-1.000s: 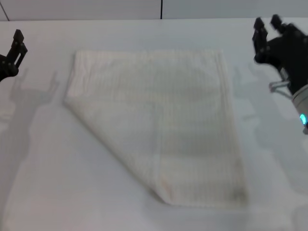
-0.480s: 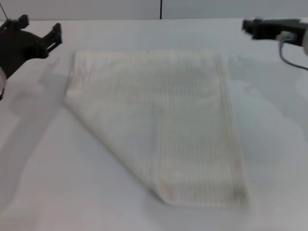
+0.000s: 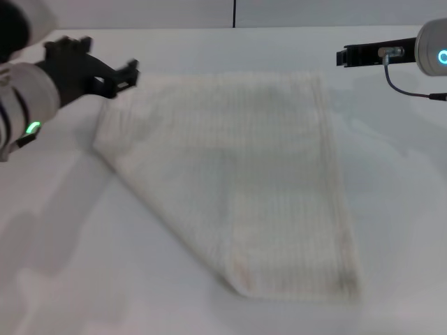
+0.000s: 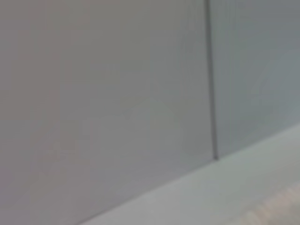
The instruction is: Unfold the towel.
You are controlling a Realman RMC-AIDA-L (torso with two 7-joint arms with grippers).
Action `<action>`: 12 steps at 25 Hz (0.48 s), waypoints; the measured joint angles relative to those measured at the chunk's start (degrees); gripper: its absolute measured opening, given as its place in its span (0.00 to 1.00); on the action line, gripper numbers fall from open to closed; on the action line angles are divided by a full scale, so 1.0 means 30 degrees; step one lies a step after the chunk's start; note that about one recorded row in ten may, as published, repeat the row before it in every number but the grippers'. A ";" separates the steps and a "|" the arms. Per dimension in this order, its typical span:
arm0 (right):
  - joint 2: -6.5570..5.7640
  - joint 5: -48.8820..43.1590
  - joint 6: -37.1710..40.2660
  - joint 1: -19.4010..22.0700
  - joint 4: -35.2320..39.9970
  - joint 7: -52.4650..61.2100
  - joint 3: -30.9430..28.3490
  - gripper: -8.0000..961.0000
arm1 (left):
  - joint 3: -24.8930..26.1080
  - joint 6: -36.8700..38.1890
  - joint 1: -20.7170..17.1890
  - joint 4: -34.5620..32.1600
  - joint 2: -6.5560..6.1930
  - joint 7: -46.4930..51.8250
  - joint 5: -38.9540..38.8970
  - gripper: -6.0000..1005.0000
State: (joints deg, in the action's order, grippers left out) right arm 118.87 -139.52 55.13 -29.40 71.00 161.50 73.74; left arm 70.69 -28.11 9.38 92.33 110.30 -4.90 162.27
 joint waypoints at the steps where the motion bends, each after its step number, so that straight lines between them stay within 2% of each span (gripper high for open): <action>1: -0.0011 -0.0044 0.0339 -0.0268 -0.0108 0.0170 -0.0334 0.00 | 0.0315 -0.0691 0.0166 0.0065 0.0325 -0.0795 -0.0429 0.78; 2: -0.0049 -0.0099 0.0833 -0.0624 -0.0367 0.0383 -0.0712 0.00 | 0.0626 -0.1266 0.0281 0.0101 0.0626 -0.1646 -0.0874 0.78; 4: -0.0302 -0.0466 0.2247 -0.1888 -0.1473 0.0769 -0.2012 0.00 | 0.1885 -0.2862 0.0560 0.0214 0.1695 -0.4203 -0.2260 0.78; 6: -0.0394 -0.0737 0.2742 -0.2399 -0.1941 0.0855 -0.2425 0.01 | 0.3093 -0.4413 0.0867 0.0239 0.2467 -0.6525 -0.3607 0.78; 7: -0.0443 -0.1093 0.3146 -0.2903 -0.2522 0.0945 -0.2747 0.01 | 0.3515 -0.5258 0.1166 0.0174 0.2617 -0.7404 -0.4399 0.78; 12: -0.0815 -0.2115 0.3753 -0.5139 -0.5565 0.1263 -0.3208 0.01 | 0.3647 -0.6973 0.1806 -0.0203 0.2577 -0.8433 -0.5416 0.78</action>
State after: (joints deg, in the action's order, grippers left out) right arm 116.42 -145.86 66.39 -44.82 54.31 165.29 64.11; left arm 81.63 -49.02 14.79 91.72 118.03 -30.20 146.02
